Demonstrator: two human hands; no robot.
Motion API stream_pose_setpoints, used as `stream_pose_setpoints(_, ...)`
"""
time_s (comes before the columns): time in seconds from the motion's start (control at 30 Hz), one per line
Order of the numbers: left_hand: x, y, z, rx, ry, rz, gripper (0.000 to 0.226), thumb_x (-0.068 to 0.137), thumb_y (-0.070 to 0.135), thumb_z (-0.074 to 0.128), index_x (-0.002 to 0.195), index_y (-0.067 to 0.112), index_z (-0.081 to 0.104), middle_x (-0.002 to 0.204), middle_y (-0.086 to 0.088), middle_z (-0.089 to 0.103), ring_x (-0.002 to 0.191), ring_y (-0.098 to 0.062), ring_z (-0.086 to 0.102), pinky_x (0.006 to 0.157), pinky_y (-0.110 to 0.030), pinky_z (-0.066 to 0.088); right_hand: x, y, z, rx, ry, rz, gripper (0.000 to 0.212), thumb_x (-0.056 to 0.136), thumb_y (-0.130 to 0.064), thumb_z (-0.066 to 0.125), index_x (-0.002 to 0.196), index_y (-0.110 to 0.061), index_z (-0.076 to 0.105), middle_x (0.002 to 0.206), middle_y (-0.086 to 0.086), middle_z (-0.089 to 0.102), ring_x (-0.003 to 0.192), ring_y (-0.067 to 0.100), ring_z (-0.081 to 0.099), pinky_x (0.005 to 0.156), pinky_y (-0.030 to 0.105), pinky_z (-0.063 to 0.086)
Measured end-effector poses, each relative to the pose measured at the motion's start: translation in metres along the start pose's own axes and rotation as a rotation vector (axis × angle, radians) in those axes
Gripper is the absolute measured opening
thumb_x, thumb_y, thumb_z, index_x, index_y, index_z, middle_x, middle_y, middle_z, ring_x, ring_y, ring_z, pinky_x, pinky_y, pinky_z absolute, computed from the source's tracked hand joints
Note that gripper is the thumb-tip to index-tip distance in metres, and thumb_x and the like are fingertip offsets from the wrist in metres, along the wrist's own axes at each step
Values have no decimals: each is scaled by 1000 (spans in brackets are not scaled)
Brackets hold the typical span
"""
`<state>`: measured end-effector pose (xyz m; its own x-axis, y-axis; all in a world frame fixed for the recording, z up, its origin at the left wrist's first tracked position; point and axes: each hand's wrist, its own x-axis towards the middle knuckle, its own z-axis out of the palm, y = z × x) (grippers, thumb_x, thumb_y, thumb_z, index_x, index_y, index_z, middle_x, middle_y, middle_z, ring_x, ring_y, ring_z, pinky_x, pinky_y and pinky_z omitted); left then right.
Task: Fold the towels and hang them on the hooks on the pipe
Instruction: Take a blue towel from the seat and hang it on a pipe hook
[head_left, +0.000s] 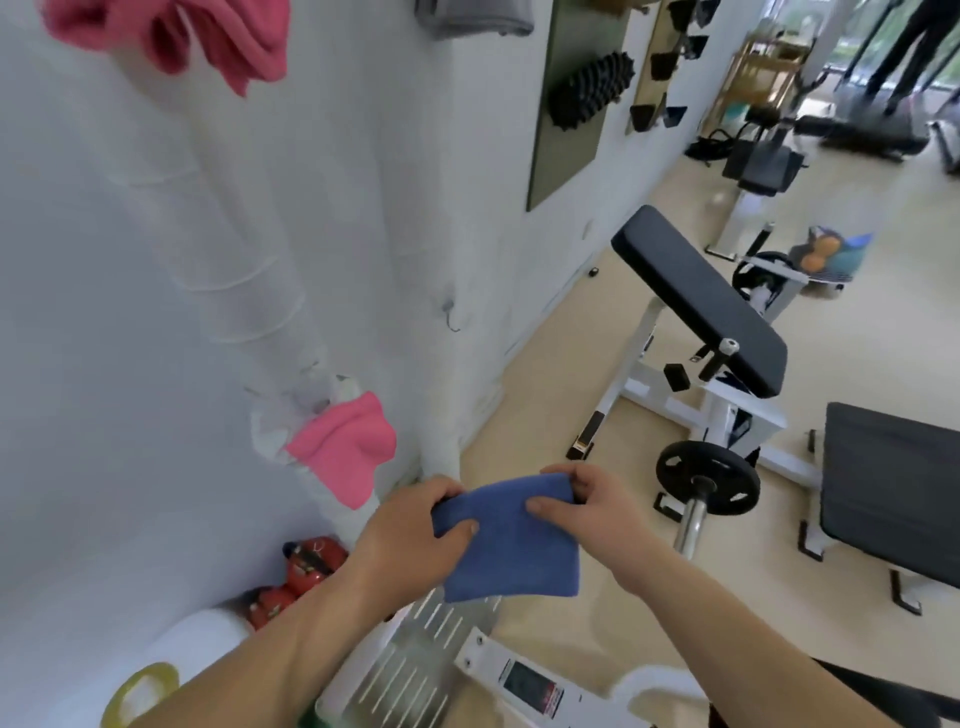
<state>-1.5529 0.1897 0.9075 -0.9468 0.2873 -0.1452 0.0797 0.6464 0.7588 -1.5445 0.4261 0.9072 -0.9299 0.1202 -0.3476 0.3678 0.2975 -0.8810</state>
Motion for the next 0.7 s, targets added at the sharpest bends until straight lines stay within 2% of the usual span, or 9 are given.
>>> stream_pose_setpoints(0.13,55,17,-18,17,37,-3,28,75,34,57,103,38,60,88,16,69,80,-4,65,73,-27,55,60,-33,-6,-94,39,-78,31,90,-12,72,119,-22,65,110,-4,74,106,15,69,96,41,57)
stream_pose_setpoints(0.23,107,29,-30,50,49,-48,33,79,25,59,110,37,56,93,13,67,81,-7,63,68,-24,50,114,-60,-20,-124,32,-135,27,90,-12,70,114,-23,65,106,-5,73,100,13,69,88,34,57)
stream_pose_setpoints(0.3,140,33,-36,73,108,-74,29,80,21,58,105,34,50,91,11,65,80,-11,62,66,-27,49,151,-76,-28,-137,4,-159,22,89,-13,72,108,-24,67,100,-5,74,94,12,70,80,28,57)
stream_pose_setpoints(0.33,157,33,-39,81,131,-86,26,80,19,57,100,32,47,88,9,65,79,-13,62,65,-30,49,171,-80,-30,-146,-2,-170,21,88,-16,73,105,-26,67,98,-6,74,93,13,70,80,29,58)
stream_pose_setpoints(0.47,222,26,-49,125,174,-167,22,80,16,56,90,28,41,80,1,61,74,-21,60,63,-36,48,249,-91,-26,-218,-34,-187,15,85,-25,73,98,-30,68,93,-6,75,90,16,71,84,43,61)
stream_pose_setpoints(0.63,279,1,-52,206,204,-167,17,82,14,53,89,28,46,83,4,62,78,-22,61,72,-40,55,330,-100,-5,-275,-30,-192,18,85,-29,71,103,-27,66,90,-8,72,85,14,68,80,41,59)
stream_pose_setpoints(0.7,297,-13,-50,235,218,-164,14,80,20,47,90,30,49,86,8,62,80,-19,61,75,-38,55,355,-99,5,-266,-24,-186,18,83,-30,70,100,-29,66,88,-9,71,84,14,68,78,40,59)
